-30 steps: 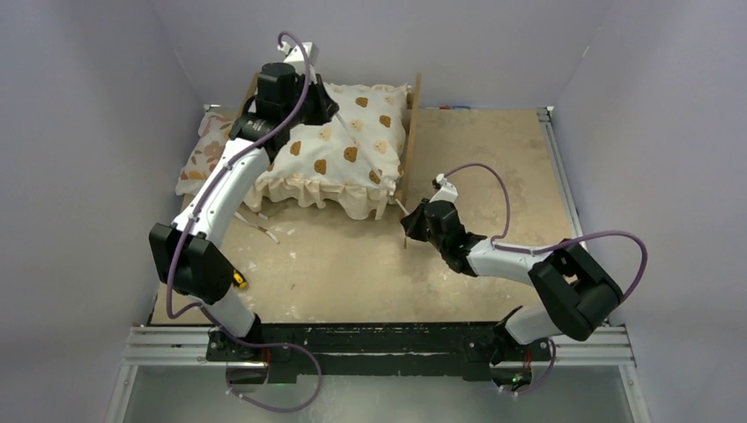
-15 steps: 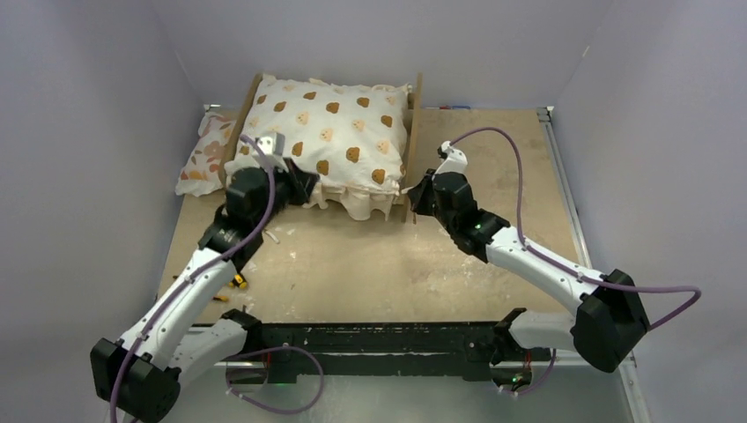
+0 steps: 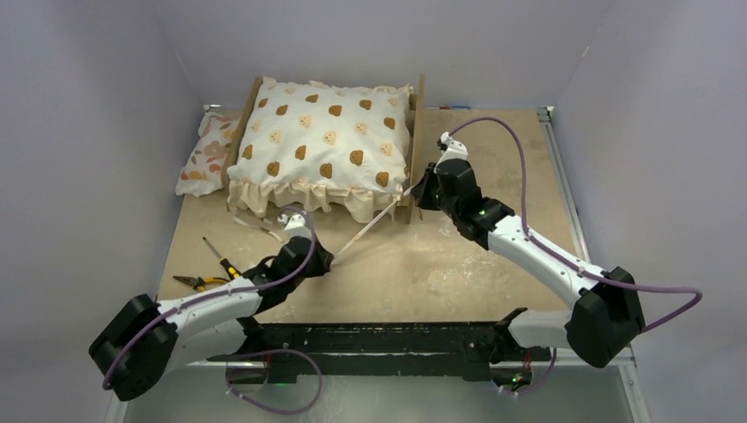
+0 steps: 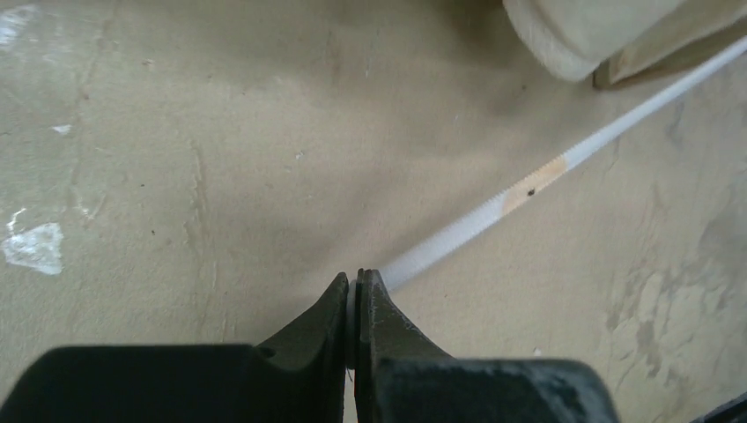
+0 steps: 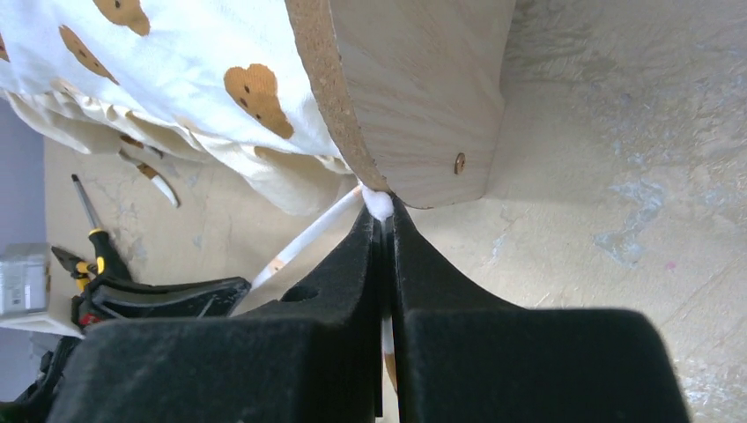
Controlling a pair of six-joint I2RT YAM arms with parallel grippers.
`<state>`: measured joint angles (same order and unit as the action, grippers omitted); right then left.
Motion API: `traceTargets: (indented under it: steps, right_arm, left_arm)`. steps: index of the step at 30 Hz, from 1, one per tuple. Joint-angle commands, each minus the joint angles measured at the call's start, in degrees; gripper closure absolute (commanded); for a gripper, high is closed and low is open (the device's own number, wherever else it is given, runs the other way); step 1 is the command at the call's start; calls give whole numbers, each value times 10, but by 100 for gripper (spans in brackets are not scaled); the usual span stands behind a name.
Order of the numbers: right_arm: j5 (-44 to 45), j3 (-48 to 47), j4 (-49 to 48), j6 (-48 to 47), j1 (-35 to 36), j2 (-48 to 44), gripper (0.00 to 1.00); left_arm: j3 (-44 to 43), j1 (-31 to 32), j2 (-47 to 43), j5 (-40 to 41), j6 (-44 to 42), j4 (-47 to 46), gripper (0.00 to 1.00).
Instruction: Set up the pet bed
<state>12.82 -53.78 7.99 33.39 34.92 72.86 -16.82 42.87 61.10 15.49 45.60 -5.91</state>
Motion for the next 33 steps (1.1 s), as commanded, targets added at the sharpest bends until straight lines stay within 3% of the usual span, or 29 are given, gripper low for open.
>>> traceTargets:
  steps: [1, 7, 13, 17, 21, 24, 26, 27, 33]
  right_arm:
    - [36, -48, -74, -12, -64, -20, 100]
    - [-7, -29, -97, -5, -97, -24, 100]
    - [-50, 1, -132, 1, -110, -37, 100]
    - [-80, 23, -140, 0, -111, -37, 100]
    - [-102, 69, -150, 2, -111, -38, 100]
    - [-109, 103, -159, 6, -111, -40, 100]
    - [-122, 117, -167, 6, -111, -38, 100]
    - [-126, 121, -170, 3, -111, -33, 100]
    - [-126, 125, -178, -6, -111, -31, 100]
  left_arm:
    - [57, -12, -62, 132, 119, 48, 100]
    - [84, -131, -36, 38, 138, 1, 100]
    - [86, -133, 112, -6, 135, -144, 100]
    - [70, -101, 176, -38, 103, -225, 100]
    - [20, -5, 202, 18, 77, -196, 100]
    - [23, 12, 203, 13, 74, -208, 100]
    - [23, 26, 185, 19, 53, -207, 90]
    - [2, 57, 141, 32, -18, -193, 72]
    - [-79, 80, 110, -5, -164, -172, 56]
